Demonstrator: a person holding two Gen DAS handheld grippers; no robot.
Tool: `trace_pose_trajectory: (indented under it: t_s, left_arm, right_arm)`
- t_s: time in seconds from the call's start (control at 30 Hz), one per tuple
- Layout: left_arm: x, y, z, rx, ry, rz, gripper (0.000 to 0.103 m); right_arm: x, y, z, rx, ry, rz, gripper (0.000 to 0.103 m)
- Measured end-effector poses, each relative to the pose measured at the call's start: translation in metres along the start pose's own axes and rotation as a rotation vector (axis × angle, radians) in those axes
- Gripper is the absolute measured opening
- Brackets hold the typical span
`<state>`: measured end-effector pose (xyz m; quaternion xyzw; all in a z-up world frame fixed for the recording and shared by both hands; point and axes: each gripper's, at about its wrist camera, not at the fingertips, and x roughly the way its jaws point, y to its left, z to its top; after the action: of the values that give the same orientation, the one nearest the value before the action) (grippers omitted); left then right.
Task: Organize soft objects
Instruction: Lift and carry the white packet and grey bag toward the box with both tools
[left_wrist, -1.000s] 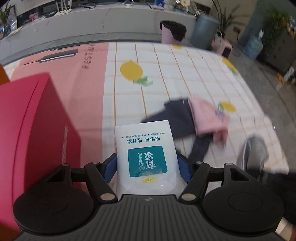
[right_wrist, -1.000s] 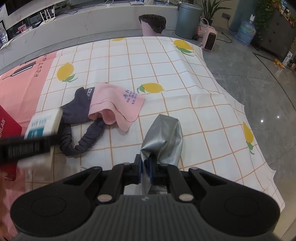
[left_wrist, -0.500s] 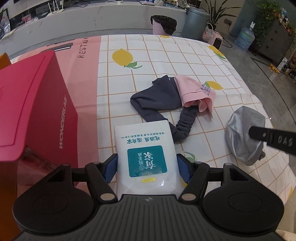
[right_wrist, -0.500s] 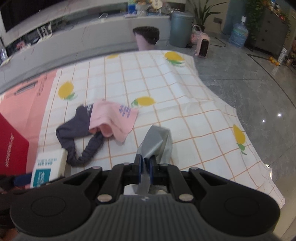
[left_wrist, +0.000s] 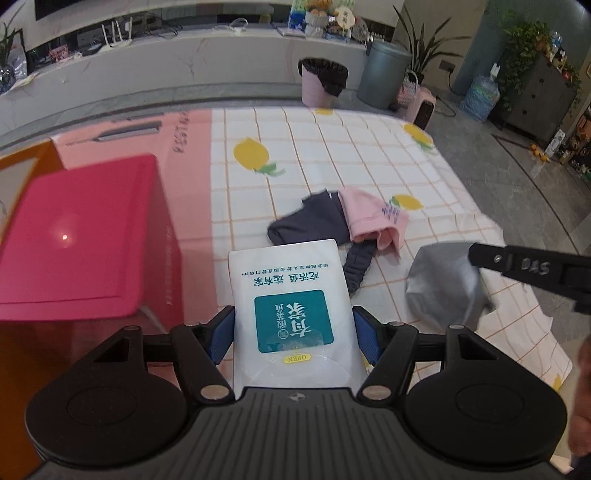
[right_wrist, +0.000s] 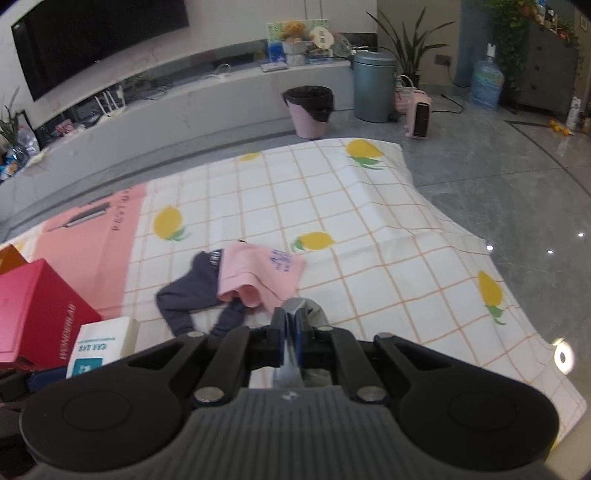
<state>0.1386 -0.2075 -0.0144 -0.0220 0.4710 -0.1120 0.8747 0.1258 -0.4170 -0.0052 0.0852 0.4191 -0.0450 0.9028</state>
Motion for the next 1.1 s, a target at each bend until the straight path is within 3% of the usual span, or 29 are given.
trace_pose_trajectory:
  t_s: [0.13, 0.2, 0.23, 0.27, 0.33, 0.63, 0.9, 1.0, 1.07, 1.1]
  left_arm:
    - [-0.025, 0.011, 0.003, -0.013, -0.043, 0.006, 0.077]
    - [-0.032, 0.016, 0.002, -0.020, -0.054, 0.014, 0.077]
    - [-0.034, 0.018, 0.001, -0.025, -0.056, 0.017, 0.077]
    - [-0.036, 0.020, -0.001, -0.030, -0.055, 0.018, 0.077]
    - [-0.037, 0.023, -0.004, -0.037, -0.048, 0.016, 0.077]
    - [-0.041, 0.028, -0.008, -0.040, -0.031, -0.011, 0.077]
    - [-0.040, 0.030, -0.009, -0.045, -0.023, -0.015, 0.077]
    - [-0.040, 0.031, -0.010, -0.045, -0.020, -0.016, 0.077]
    - [-0.040, 0.031, -0.010, -0.045, -0.020, -0.016, 0.077]
    - [-0.041, 0.031, -0.010, -0.046, -0.018, -0.017, 0.077]
  right_arm:
    - [-0.005, 0.007, 0.001, -0.020, -0.007, 0.019, 0.000]
    - [-0.003, 0.013, -0.001, -0.064, 0.010, -0.030, 0.005]
    - [0.000, 0.015, -0.002, -0.078, 0.018, -0.063, 0.021]
    - [0.005, 0.014, -0.003, -0.083, 0.034, -0.081, 0.061]
    - [0.018, 0.009, -0.008, -0.084, 0.082, -0.096, 0.100]
    - [0.071, -0.007, -0.014, -0.075, 0.240, -0.163, 0.100]
    - [0.082, 0.002, -0.017, -0.079, 0.296, -0.136, 0.099]
    - [0.087, 0.004, -0.021, -0.114, 0.310, -0.165, 0.080]
    - [0.087, -0.002, -0.021, -0.093, 0.308, -0.173, 0.057]
    - [0.086, -0.006, -0.020, -0.062, 0.303, -0.145, 0.051]
